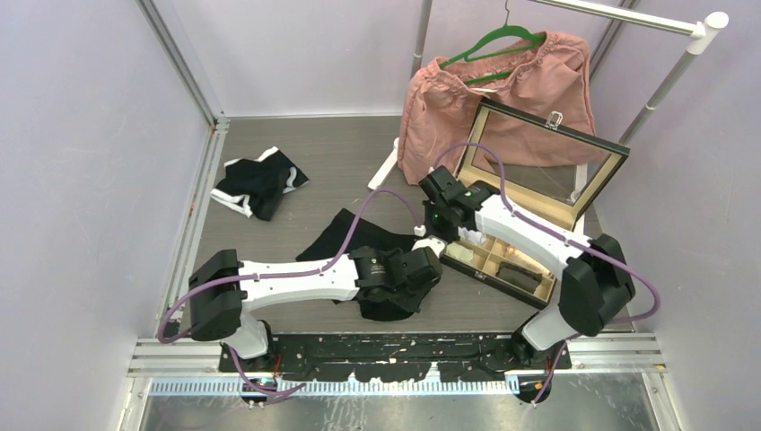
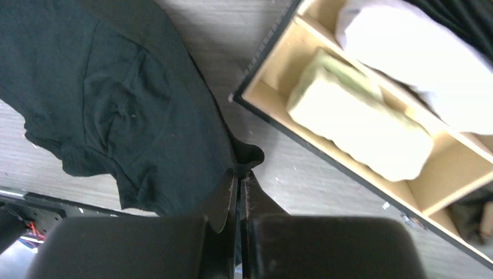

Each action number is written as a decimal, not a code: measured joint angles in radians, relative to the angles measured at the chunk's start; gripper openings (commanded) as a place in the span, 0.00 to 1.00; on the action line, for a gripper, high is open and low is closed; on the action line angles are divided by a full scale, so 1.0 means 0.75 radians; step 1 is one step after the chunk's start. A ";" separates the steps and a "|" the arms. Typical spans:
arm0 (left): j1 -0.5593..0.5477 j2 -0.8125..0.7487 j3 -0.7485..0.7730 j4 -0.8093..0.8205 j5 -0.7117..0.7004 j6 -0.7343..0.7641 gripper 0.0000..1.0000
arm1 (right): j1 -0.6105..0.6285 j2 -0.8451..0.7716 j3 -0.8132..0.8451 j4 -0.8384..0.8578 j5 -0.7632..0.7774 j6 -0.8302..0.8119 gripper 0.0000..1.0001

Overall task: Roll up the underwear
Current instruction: Fold the underwear at the center of the board.

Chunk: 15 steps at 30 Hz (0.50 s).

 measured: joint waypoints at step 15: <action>0.119 -0.118 0.024 -0.011 0.067 0.038 0.01 | -0.023 -0.134 0.201 -0.220 -0.013 -0.038 0.01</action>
